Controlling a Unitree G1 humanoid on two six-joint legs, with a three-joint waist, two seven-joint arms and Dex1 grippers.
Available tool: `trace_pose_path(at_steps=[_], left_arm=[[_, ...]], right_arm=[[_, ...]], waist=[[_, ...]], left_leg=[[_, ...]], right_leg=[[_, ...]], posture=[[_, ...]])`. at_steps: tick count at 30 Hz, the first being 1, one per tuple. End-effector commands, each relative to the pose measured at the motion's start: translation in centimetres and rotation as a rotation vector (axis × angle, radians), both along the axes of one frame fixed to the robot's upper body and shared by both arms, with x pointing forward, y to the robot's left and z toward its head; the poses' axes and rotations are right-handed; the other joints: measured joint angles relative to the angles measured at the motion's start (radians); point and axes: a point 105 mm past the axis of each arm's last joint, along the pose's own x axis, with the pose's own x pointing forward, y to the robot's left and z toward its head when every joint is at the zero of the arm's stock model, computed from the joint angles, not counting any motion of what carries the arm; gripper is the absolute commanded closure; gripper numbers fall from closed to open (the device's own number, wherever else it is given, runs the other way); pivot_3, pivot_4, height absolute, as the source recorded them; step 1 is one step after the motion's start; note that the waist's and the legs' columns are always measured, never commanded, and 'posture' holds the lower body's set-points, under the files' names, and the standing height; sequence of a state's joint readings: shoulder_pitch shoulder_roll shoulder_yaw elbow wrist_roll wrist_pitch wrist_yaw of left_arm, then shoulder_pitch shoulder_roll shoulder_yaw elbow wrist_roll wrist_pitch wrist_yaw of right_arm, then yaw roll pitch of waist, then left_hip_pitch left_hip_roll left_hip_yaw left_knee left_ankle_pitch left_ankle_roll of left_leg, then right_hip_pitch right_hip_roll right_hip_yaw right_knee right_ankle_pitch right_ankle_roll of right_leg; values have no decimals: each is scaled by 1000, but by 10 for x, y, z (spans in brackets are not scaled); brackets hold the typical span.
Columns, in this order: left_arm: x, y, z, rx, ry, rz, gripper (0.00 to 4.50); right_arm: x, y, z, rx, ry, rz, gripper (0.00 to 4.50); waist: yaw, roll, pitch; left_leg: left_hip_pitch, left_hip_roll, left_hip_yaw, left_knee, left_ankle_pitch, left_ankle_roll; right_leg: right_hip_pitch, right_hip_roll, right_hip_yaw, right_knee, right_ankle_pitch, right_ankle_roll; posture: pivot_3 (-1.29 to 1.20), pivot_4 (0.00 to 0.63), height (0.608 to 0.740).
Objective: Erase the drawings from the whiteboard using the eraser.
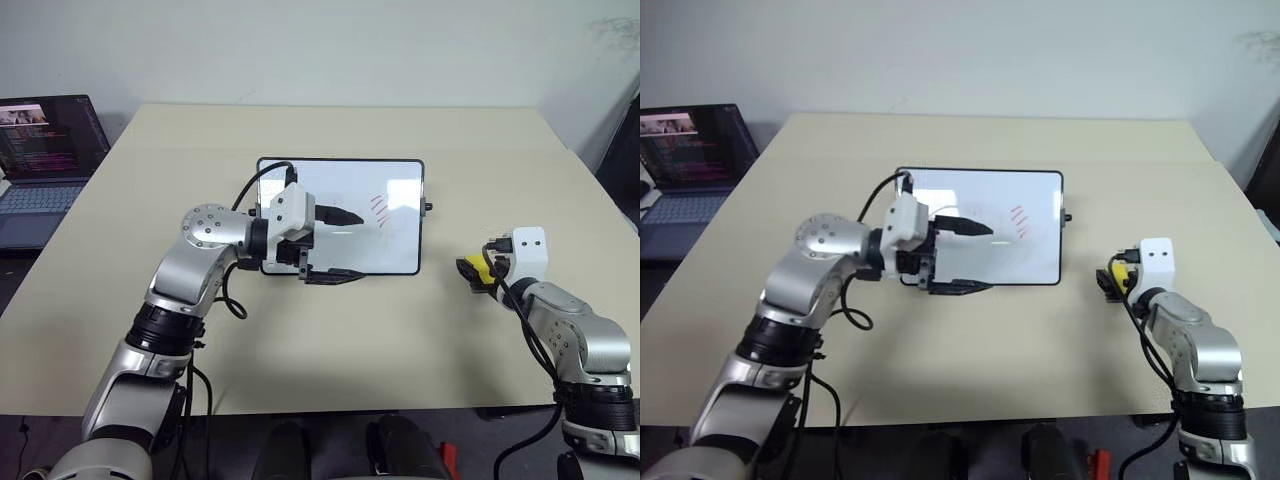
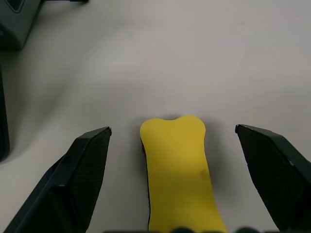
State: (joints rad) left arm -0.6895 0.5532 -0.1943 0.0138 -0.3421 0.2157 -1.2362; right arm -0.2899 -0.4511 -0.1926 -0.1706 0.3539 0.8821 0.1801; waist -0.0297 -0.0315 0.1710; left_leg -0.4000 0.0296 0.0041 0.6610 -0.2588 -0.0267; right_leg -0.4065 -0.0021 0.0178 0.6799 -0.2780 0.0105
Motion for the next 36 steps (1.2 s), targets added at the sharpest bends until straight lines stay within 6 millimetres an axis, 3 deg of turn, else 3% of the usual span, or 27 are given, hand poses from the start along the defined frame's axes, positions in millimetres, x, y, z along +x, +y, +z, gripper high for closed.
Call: trace_pose_path(at_steps=[1, 8, 16, 23, 29, 36], left_arm=[[-2, 0, 6, -11, -35, -2, 0], [-2, 1, 5, -12, -35, 7, 0], [2, 10, 2, -46, 17, 83, 0], [18, 51, 8, -129, 90, 358, 0], [21, 100, 10, -145, 112, 598, 0], [31, 153, 3, -5, 94, 857, 0]], right_arm=[[3, -1, 9, -23, -37, 10, 594], [5, -2, -2, -45, -5, 16, 3110], [6, 4, 3, -44, -37, 25, 3167], [-13, 28, 34, -94, -193, 109, 3167], [-41, 87, 46, -135, -247, 328, 3167], [-24, 165, 69, -188, -348, 635, 3167]], waist=[[0, 0, 0], [0, 0, 0], [-1, 0, 0], [0, 1, 0], [-3, 1, 0], [-3, 0, 1]], left_leg=[[0, 0, 0, 0, 0, 0], [0, 0, 0, 0, 0, 0], [0, 0, 0, 0, 0, 0], [0, 2, -1, 0, 0, 0], [0, 2, -1, 0, 0, 0], [2, 2, -1, 0, 0, 0]], right_leg=[[0, 0, 0, 0, 0, 0], [0, 0, 0, 0, 0, 0], [0, 0, 0, 0, 0, 0], [0, 0, -1, 0, 0, 0], [0, -1, 0, 1, -1, 2], [0, 0, -1, 1, -2, 3]], posture=[[0, 150, 740], [0, 150, 740], [0, 150, 740], [0, 150, 740], [0, 150, 740], [0, 150, 740]])
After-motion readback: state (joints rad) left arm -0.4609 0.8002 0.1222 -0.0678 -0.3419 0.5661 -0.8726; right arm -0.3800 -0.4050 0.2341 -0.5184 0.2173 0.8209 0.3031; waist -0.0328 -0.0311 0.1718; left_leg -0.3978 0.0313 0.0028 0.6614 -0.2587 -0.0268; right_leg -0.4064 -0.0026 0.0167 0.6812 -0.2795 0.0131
